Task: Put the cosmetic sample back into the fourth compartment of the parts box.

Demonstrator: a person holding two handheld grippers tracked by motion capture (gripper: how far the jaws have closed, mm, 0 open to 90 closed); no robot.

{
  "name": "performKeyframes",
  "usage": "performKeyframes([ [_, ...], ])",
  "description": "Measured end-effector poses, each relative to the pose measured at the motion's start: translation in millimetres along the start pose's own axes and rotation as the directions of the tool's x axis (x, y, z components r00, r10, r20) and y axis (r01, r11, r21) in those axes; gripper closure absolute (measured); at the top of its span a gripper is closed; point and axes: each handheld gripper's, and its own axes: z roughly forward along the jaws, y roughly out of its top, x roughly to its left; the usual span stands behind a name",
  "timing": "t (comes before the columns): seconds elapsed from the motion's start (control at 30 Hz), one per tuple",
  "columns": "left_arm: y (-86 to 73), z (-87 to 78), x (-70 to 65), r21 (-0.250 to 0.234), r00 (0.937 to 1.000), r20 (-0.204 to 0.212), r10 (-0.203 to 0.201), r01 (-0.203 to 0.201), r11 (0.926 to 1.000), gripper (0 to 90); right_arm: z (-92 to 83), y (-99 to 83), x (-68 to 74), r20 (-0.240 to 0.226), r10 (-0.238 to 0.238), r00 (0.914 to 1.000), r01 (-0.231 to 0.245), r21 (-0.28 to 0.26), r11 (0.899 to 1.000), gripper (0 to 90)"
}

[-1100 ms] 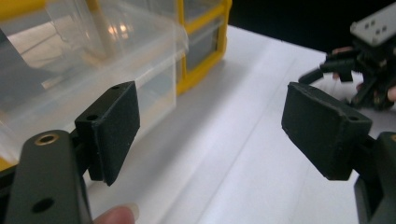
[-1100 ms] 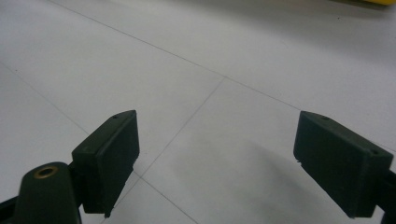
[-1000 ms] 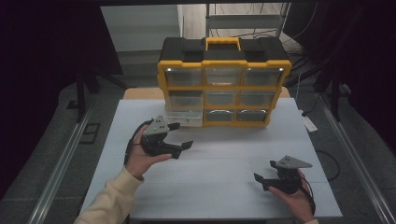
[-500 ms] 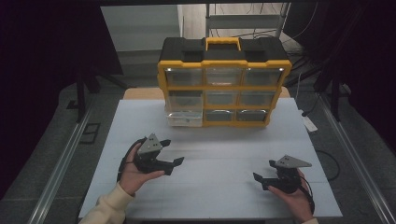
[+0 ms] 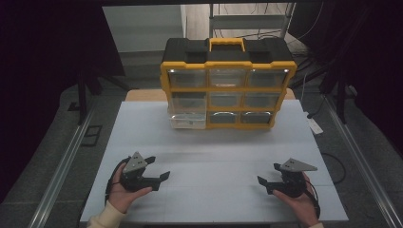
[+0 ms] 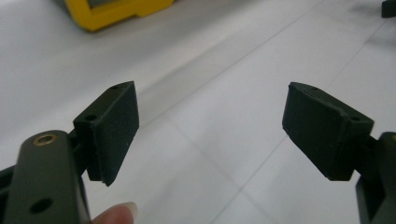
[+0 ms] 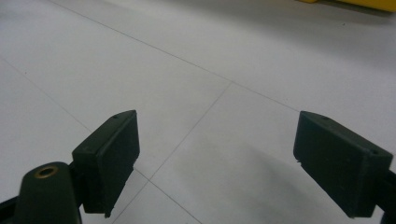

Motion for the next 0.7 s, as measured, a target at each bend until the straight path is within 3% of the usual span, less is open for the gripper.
performKeyframes([
  [0.2,-13.6,-3.5,9.7,0.007,0.999,-0.017,-0.042,0.042,0.9991,19.2,0.8,0.5,1.5,-0.001,-0.013,0.9999,0.013,0.002,1.0,14.9],
  [0.7,-11.8,4.0,11.0,0.02,0.9995,-0.022,-0.022,0.022,0.9996,18.4,-1.1,-0.3,0.9,-0.008,-0.011,0.9999,0.011,-0.009,1.0,14.9],
])
